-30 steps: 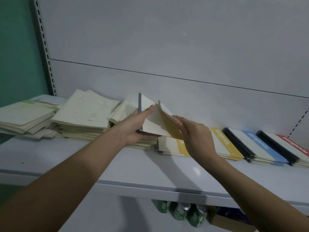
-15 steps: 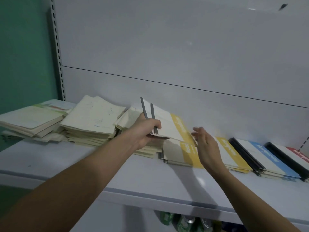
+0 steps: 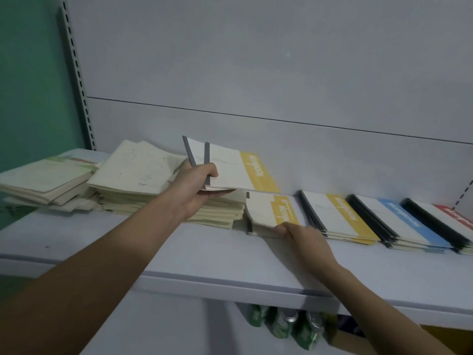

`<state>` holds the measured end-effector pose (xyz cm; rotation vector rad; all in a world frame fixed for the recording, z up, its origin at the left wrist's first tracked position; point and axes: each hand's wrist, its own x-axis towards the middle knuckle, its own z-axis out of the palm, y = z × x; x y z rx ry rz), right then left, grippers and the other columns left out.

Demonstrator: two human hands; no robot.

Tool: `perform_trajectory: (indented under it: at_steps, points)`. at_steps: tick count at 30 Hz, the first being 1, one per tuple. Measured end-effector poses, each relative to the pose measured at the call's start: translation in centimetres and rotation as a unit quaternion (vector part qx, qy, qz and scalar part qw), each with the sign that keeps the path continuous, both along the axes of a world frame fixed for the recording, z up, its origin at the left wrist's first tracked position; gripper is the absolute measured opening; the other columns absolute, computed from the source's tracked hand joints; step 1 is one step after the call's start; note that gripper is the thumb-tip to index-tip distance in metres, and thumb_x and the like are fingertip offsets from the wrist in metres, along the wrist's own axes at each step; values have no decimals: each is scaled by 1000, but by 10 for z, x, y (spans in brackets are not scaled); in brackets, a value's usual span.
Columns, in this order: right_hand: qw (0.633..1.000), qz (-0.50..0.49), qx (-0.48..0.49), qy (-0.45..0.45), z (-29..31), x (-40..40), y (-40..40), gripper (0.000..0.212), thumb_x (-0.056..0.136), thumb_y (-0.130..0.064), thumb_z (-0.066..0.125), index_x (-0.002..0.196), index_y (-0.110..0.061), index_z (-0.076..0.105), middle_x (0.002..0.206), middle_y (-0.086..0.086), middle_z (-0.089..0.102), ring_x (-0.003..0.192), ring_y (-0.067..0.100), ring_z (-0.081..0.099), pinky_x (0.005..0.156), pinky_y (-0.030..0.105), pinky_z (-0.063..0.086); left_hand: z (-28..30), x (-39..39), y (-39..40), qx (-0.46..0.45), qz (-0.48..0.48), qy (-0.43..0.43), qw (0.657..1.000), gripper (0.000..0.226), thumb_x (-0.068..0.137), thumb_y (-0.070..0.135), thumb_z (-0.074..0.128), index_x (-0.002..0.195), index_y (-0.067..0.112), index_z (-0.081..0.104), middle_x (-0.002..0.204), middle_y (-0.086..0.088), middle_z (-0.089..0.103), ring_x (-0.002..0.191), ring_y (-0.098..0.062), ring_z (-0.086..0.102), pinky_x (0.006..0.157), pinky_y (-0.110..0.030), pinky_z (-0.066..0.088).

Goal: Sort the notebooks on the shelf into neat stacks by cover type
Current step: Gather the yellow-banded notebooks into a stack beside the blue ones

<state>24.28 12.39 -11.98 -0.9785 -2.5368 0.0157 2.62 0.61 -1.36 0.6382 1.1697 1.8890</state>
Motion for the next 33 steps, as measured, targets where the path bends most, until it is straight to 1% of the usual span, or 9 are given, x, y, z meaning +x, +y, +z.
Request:
perform_trajectory:
  at_steps: [4,8,13,16,19,22,24,27,33]
  points:
    - [961,-77,-60,259,19,13,12,41,104,-35,31,76,-12,51,67,1,55,65,26,52,56,37,39,-6,5,-7,10,-8,-35,999,33,87,-12,40,115,3,52,119,-20,60,101,-35,61,57,-40,60]
    - [930,-73,-24,360,58,24,14,37,105,-31,30,86,-10,54,71,0,57,67,24,57,56,41,46,-5,21,0,-15,-25,-35,999,39,88,-10,39,126,-4,48,118,-22,61,98,-34,62,57,-41,60]
    - [958,-2,132,256,81,31,14,18,98,-17,47,106,-18,63,66,7,62,58,35,54,52,34,39,-1,63,37,-37,-42,-45,997,32,98,5,45,129,1,46,119,-24,61,95,-37,65,58,-45,60]
    - [969,69,192,139,73,46,21,29,87,-11,62,114,-22,66,84,-2,72,69,27,66,50,30,48,3,87,66,-36,-72,-22,997,33,97,29,57,123,8,55,110,-18,69,89,-32,72,64,-43,60]
    - [966,164,144,135,73,65,36,27,97,-28,49,117,-19,66,113,-7,70,98,17,68,70,38,57,-4,107,99,-43,-78,42,995,39,90,15,65,127,14,52,116,-14,68,95,-29,70,64,-41,59]
    - [970,167,23,175,78,84,59,35,101,-38,41,109,-18,69,113,-7,69,106,15,60,87,35,48,-16,124,132,-55,-74,75,993,46,87,-2,59,128,18,51,116,-10,68,100,-27,67,63,-37,57]
    - [966,94,-96,222,78,92,87,38,102,-36,36,104,-13,67,112,1,66,102,17,55,87,33,41,-24,137,152,-72,-71,88,991,48,86,-1,59,128,21,51,117,-7,68,103,-26,65,64,-35,56]
    - [961,-49,-174,211,60,102,136,37,98,-40,39,128,-21,54,134,4,52,117,21,51,92,32,40,-41,159,184,-106,-82,110,985,48,84,1,61,127,21,53,116,-6,69,106,-26,64,75,-37,56]
    - [934,-79,-295,188,22,114,189,41,95,-24,49,136,-24,44,138,5,45,98,17,49,84,26,37,-79,173,212,-160,-47,197,966,35,81,6,65,115,15,62,103,-3,74,96,-23,69,84,-37,55]
